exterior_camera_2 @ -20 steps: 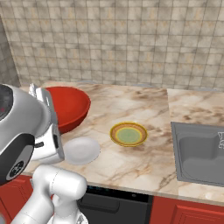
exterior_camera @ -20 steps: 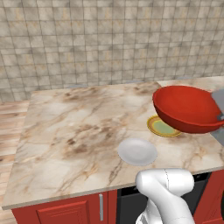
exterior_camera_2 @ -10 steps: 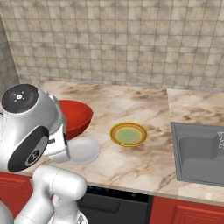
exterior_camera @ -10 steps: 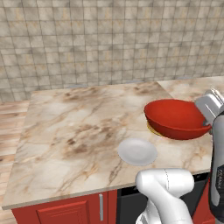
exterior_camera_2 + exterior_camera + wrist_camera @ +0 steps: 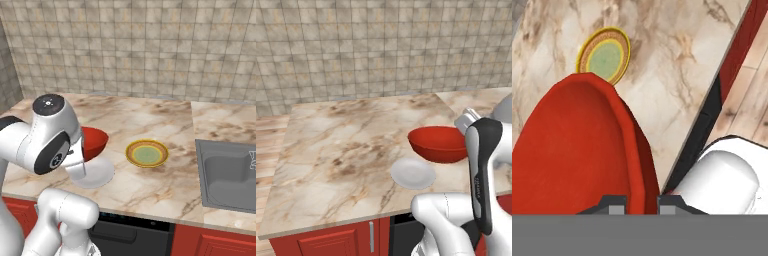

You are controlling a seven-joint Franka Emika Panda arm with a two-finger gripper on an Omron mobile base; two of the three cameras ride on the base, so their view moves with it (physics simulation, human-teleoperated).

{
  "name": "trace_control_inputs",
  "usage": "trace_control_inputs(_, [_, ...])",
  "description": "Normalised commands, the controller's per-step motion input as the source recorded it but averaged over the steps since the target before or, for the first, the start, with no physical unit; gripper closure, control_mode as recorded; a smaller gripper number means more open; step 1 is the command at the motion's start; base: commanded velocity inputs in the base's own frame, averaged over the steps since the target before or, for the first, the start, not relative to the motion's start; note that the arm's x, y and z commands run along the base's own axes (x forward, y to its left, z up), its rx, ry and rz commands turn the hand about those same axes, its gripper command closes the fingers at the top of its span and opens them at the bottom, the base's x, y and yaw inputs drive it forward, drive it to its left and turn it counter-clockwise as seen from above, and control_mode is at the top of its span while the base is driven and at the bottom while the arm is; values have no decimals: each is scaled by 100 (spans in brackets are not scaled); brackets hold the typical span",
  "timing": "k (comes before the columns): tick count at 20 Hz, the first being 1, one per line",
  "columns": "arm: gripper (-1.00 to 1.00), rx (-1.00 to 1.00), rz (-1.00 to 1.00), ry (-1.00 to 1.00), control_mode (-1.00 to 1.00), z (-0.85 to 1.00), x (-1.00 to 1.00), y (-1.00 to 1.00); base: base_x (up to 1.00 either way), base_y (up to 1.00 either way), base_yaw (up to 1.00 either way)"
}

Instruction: Move the bowls from the cabinet to the plates on the dining table.

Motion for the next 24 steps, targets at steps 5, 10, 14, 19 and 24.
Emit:
trace_control_inputs(5, [100,0,0,6,-100,-21,54,4,0,0,0])
trace_control_inputs(10, [100,0,2,3,-100,-23,52,6,0,0,0])
trace_control_inputs(14, [100,0,1,1,-100,-21,24,17,0,0,0])
trace_control_inputs(19, [100,0,1,0,-100,-30,12,15,0,0,0])
trace_control_inputs(24, [100,0,0,-7,-100,-55,4,14,0,0,0])
